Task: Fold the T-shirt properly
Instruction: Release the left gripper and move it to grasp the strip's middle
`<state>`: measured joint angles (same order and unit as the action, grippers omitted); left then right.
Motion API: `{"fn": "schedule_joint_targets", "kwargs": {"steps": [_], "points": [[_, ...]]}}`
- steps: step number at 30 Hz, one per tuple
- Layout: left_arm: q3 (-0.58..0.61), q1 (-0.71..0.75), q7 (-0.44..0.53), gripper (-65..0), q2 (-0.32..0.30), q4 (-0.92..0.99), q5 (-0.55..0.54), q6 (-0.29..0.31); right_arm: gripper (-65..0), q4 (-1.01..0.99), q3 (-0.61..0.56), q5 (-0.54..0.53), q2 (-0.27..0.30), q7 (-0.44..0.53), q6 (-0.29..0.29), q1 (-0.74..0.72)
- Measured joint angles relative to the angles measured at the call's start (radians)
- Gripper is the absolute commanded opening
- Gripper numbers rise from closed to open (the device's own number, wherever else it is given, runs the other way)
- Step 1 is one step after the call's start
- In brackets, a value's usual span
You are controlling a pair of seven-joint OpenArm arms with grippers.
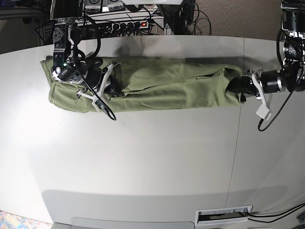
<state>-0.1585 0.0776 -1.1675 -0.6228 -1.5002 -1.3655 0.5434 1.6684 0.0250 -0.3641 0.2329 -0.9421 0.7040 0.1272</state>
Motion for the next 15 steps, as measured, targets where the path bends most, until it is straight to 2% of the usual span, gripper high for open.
{"fn": "schedule_joint_targets", "kwargs": {"steps": [4,9,15], "points": [[-0.002,0.001,-0.031,-65.0,0.045,-0.079,-0.068,0.042,-65.0,0.0,0.0,0.0,0.0,0.0,0.0,0.0],[-0.002,0.0,-0.028,-65.0,0.173,-0.17,-0.074,0.057,-65.0,0.0,-0.014,0.001,0.001,-0.003,-0.001,-0.002],[-0.003,0.0,-0.029,-65.0,0.309,-0.18,-0.038,0.057,-65.0,0.003,-0.039,0.009,0.003,-0.006,-0.006,-0.005]]}}
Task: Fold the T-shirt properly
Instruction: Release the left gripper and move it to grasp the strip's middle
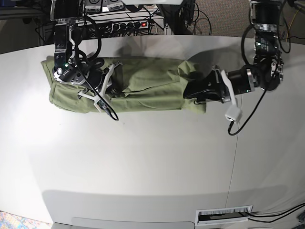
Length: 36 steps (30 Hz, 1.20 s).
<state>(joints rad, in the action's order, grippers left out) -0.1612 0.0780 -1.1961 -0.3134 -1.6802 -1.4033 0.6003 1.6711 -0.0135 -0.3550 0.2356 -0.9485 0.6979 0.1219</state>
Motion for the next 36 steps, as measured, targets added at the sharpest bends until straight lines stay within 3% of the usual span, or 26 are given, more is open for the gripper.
{"fn": "schedule_joint_targets", "kwargs": {"steps": [9,16,27,31,36], "points": [[-0.003,0.001,0.028,-65.0,0.143,0.0,0.061,0.02,-65.0,0.0,0.0,0.0,0.0,0.002,-0.001,0.0],[-0.003,0.009,0.114,-65.0,0.243,0.014,0.165,0.019,-65.0,0.0,0.0,0.0,0.0,0.003,-0.001,0.0],[0.103,0.05,0.169,-58.5,0.286,0.079,0.171,0.023,-65.0,0.0,-0.001,0.004,0.0,-0.001,0.0,-0.008],[0.156,0.053,0.238,-51.0,0.307,0.079,0.284,0.085,-65.0,-0.001,-0.001,0.006,0.0,-0.001,0.003,-0.008],[0.186,0.04,0.387,-50.5,0.307,0.079,0.422,0.085,-65.0,-0.001,-0.001,0.006,0.0,-0.001,0.003,-0.008]]}}
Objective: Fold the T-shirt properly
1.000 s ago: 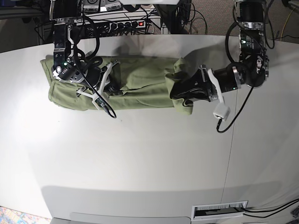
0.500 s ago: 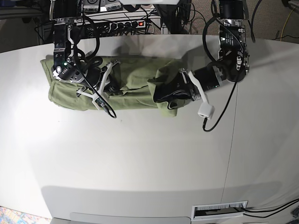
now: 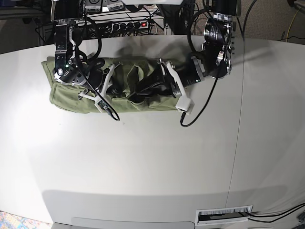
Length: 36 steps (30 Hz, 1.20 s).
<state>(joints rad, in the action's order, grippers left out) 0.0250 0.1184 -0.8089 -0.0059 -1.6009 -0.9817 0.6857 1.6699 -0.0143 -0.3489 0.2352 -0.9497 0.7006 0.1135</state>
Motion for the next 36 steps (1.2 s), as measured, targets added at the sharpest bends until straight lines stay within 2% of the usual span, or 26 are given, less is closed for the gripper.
{"fn": "schedule_joint_targets", "kwargs": {"steps": [3,5,7,9,12,14,15,18,20,22,26,32,35,36], "points": [[-0.001,-0.022,0.014,-50.5,0.0,0.001,0.071,0.0,-65.0,0.0,0.0,0.0,0.0,0.0,0.0,0.0],[-0.001,-0.046,-0.006,-50.5,-0.006,0.001,0.08,0.0,-65.0,0.0,0.0,0.0,0.0,0.0,0.0,0.0],[-0.001,-0.069,-0.06,-50.6,-0.025,0.0,0.074,0.0,-65.0,0.0,0.0,0.0,0.0,0.0,0.0,0.0],[-0.001,-0.087,-0.156,-51.1,-0.048,0.0,0.059,0.0,-65.0,0.0,0.0,0.0,0.0,0.0,0.0,0.0],[-0.001,-0.095,-0.255,-56.6,-0.064,0.0,0.046,0.001,-65.0,0.0,0.0,-0.001,0.004,0.001,0.0,0.0],[0.0,-0.089,-0.273,-62.3,-0.069,-0.001,0.067,-0.001,-65.0,0.0,-0.002,-0.006,0.013,0.001,0.0,-0.001],[0.0,-0.08,-0.255,-65.0,-0.072,-0.001,0.098,-0.001,-65.0,-0.001,-0.004,-0.008,0.016,0.001,0.0,-0.003],[0.0,-0.047,-0.156,-65.0,-0.084,-0.001,0.232,-0.003,-65.0,-0.001,-0.002,-0.022,0.026,0.0,0.0,-0.002],[0.0,-0.045,-0.108,-65.0,-0.083,0.0,0.317,-0.042,-65.0,0.004,0.017,-0.061,0.03,-0.037,0.0,0.0],[0.0,-0.053,-0.066,-65.0,-0.083,0.013,0.373,-0.082,-65.0,0.035,0.05,-0.105,0.031,-0.119,0.0,0.004],[0.018,-0.058,-0.018,-65.0,-0.083,0.058,0.444,-0.121,-65.0,0.158,0.16,-0.195,0.033,-0.283,-0.003,0.021],[0.082,-0.066,0.044,-65.0,-0.08,0.071,0.549,-0.166,-65.0,0.221,0.333,-0.317,0.067,-0.311,-0.002,0.069],[0.108,-0.066,0.079,-65.0,-0.074,0.071,0.594,-0.202,-65.0,0.219,0.415,-0.399,0.101,-0.345,-0.002,0.089],[0.113,-0.066,0.089,-65.0,-0.074,0.071,0.603,-0.211,-63.2,0.221,0.444,-0.432,0.117,-0.353,-0.003,0.089]]}}
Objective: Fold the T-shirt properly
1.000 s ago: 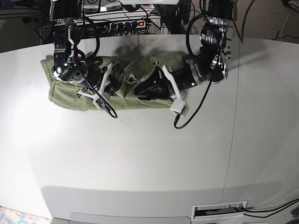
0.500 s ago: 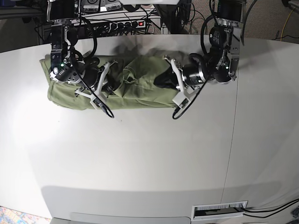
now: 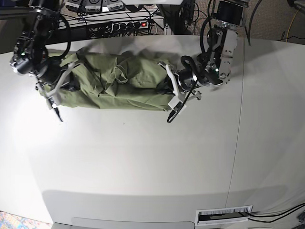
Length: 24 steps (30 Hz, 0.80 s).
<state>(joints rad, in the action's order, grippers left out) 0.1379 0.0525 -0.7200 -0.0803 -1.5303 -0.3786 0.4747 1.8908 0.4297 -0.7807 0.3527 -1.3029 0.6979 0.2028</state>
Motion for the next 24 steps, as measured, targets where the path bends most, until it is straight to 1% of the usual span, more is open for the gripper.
{"fn": "schedule_joint_targets", "kwargs": {"steps": [3,4,5,7,10,14,16,20,22,24], "points": [[0.004,0.0,0.0,-65.0,0.0,-0.002,0.018,-0.008,-52.3,0.001,0.093,-0.052,0.048,-0.016,0.002,0.043],[0.004,-0.001,0.0,-65.0,0.0,-0.003,0.021,-0.008,-50.0,0.001,0.123,-0.06,0.059,-0.026,-0.001,0.063],[0.004,-0.001,-0.001,-65.0,0.0,-0.003,0.026,-0.008,-49.1,0.001,0.15,-0.069,0.066,-0.031,0.0,0.078],[0.004,-0.009,-0.024,-65.0,0.003,-0.003,0.024,-0.008,-49.1,0.0,0.199,-0.087,0.076,-0.032,0.0,0.084],[0.005,-0.034,-0.089,-65.0,0.005,-0.004,0.017,-0.007,-49.1,0.001,0.273,-0.089,0.076,-0.025,0.0,0.077],[0.005,-0.053,-0.118,-65.0,0.005,-0.003,0.019,-0.008,-49.1,0.001,0.343,-0.085,0.076,-0.034,0.0,0.079],[0.006,-0.053,-0.115,-65.0,-0.005,-0.003,0.018,-0.009,-49.1,0.001,0.348,-0.084,0.076,-0.051,0.0,0.079],[0.008,-0.056,-0.097,-65.0,-0.045,-0.008,0.025,-0.011,-49.1,0.001,0.348,-0.074,0.074,-0.054,0.0,0.085],[0.008,-0.06,-0.09,-65.0,-0.068,-0.011,0.03,-0.034,-49.1,0.001,0.348,-0.074,0.074,-0.051,0.0,0.085],[0.008,-0.063,-0.082,-65.0,-0.089,-0.011,0.03,-0.042,-49.0,0.001,0.348,-0.074,0.074,-0.051,0.0,0.085]]}}
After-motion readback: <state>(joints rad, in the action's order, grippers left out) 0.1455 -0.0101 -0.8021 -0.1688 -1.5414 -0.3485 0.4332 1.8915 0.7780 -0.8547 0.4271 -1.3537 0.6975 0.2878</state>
